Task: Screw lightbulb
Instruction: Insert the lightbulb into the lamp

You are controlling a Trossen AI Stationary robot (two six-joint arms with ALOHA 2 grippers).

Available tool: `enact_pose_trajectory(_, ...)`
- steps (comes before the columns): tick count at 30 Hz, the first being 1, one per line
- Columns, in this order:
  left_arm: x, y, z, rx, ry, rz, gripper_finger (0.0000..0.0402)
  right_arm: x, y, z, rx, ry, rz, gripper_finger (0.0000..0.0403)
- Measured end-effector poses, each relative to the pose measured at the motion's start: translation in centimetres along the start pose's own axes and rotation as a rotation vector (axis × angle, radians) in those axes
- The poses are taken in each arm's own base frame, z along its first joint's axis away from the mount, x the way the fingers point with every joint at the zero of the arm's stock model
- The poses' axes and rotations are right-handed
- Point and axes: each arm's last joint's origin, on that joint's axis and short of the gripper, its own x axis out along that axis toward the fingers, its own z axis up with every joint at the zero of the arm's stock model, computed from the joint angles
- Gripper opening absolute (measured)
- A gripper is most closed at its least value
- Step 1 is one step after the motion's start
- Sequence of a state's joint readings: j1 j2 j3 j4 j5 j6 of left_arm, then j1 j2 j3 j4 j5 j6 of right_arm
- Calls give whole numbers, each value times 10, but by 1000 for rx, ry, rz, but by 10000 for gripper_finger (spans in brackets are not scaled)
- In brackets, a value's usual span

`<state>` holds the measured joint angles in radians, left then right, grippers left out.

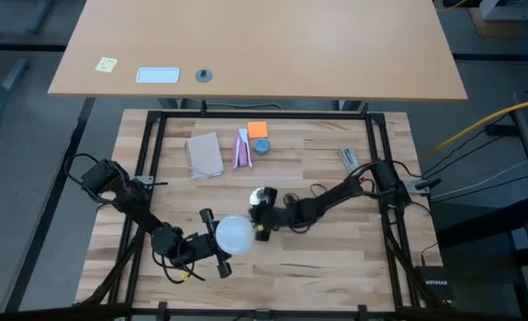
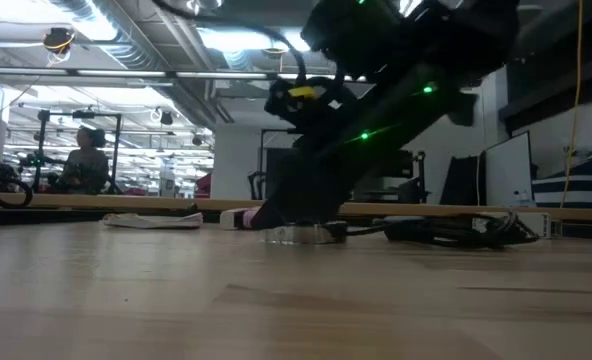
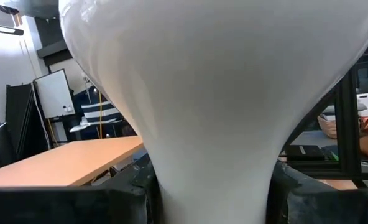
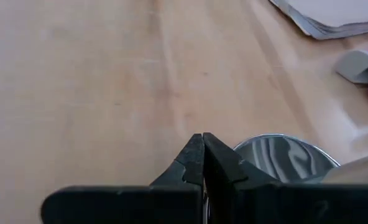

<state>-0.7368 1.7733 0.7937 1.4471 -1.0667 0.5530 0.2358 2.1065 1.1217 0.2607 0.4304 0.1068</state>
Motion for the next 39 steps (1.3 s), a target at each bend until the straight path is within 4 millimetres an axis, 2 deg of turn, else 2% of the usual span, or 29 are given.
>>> enact_pose_trajectory(5,0,0,0,-1,1,0,154,-1,-23,6,-8,48,39,5)
enact_pose_trajectory(10,-1,0,0,1,5,7,154,-16,-27,17,-71,42,46,5)
enact_pose_trajectory(15,-1,0,0,34,4,7,154,-55,-25,50,-134,-83,51,5)
enact_pose_trajectory(21,-1,0,0,12,6,10,154,-123,-25,88,-147,-253,89,5)
enact_pose_trajectory(27,-1,0,0,5,9,17,154,-184,-29,109,-252,-396,186,5)
enact_pose_trajectory(34,-2,-1,0,-9,9,12,154,-247,-50,126,-280,-592,253,5)
enact_pose_trajectory(39,-4,-1,1,-31,6,7,154,-271,-63,130,-249,-660,248,5)
